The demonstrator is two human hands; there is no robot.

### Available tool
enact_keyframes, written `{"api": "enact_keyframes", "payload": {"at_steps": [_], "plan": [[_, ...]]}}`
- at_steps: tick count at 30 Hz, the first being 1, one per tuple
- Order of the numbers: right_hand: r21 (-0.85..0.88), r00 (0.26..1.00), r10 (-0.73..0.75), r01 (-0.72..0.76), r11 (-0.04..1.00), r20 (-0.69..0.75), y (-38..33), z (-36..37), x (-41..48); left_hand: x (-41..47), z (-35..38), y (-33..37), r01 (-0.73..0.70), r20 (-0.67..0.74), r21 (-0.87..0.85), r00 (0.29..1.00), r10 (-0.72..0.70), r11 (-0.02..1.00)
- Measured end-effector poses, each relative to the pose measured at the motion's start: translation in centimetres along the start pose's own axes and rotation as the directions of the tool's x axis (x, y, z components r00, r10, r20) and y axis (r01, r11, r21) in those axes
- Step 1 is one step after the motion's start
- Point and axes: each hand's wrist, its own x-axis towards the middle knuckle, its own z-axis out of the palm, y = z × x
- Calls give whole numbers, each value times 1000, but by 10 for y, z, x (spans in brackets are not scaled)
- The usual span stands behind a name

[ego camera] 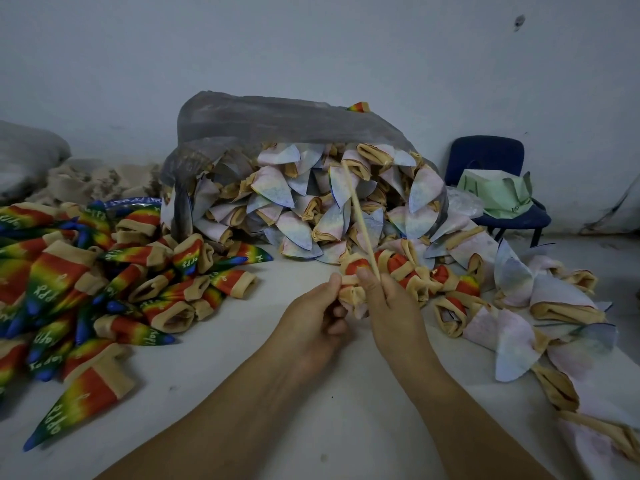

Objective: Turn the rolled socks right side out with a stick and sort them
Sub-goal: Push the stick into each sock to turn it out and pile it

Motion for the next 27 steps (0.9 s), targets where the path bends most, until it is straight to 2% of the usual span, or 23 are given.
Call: {"api": "enact_keyframes", "payload": {"at_steps": [2,3,6,9,12,20,27], "plan": [[-6,1000,17,-17,1000,-12,-1,0,0,-2,3,3,115,91,-200,991,-98,973],[13,1000,27,-27,1000,1,-2,1,-1,-1,4,3,130,114,-231,988,-105,964],[69,999,42,-44,997,27,-3,1,-3,0,2,2,54,150,-129,988,-35,990],[78,999,35,-34,996,-15,-1,-7,-1,3,-2,-1,-33,105,-21,994,35,999],[65,1000,15,-14,998,-26,1,-10,-1,7,-7,-1,-66,34,-29,997,67,997],[-8,992,49,-48,999,113,7,7,-3,10,-11,1,-164,-38,-138,986,161,977],[-36,987,156,-154,987,43,6,9,-3,11,-11,-3,-205,-98,45,973,208,978]]}}
